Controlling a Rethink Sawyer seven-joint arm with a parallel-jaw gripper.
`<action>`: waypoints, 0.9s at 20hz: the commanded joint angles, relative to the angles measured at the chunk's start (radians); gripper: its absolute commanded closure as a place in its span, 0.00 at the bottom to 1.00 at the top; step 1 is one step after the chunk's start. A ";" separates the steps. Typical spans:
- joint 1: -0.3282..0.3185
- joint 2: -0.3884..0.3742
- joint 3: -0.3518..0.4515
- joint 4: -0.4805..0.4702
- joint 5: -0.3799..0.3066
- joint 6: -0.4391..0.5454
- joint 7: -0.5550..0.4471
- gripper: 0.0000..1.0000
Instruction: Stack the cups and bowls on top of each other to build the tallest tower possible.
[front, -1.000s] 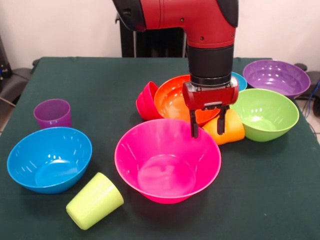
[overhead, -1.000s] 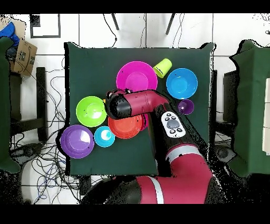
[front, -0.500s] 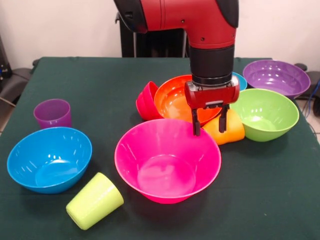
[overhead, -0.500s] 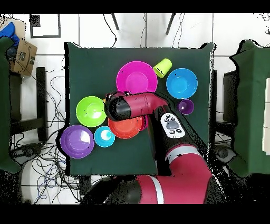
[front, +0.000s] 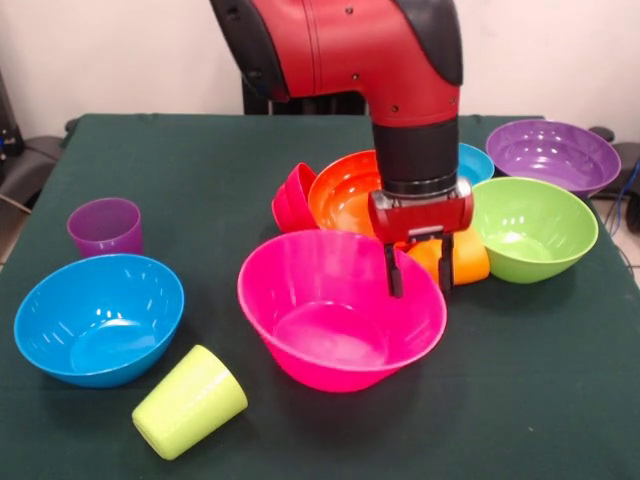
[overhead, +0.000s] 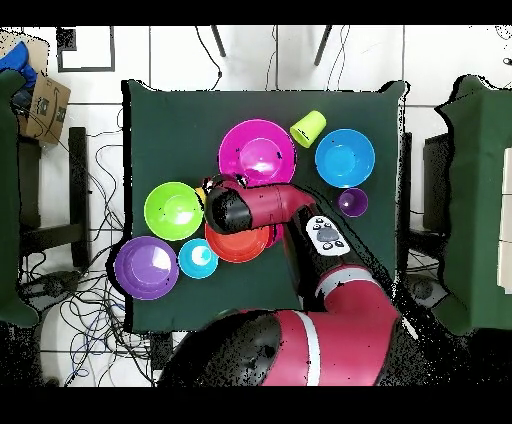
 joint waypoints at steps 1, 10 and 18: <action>-0.010 0.130 -0.014 0.015 -0.015 -0.079 0.129 0.00; -0.001 0.131 -0.041 0.028 0.003 -0.137 0.138 1.00; 0.013 0.109 -0.040 0.010 0.019 -0.089 0.127 1.00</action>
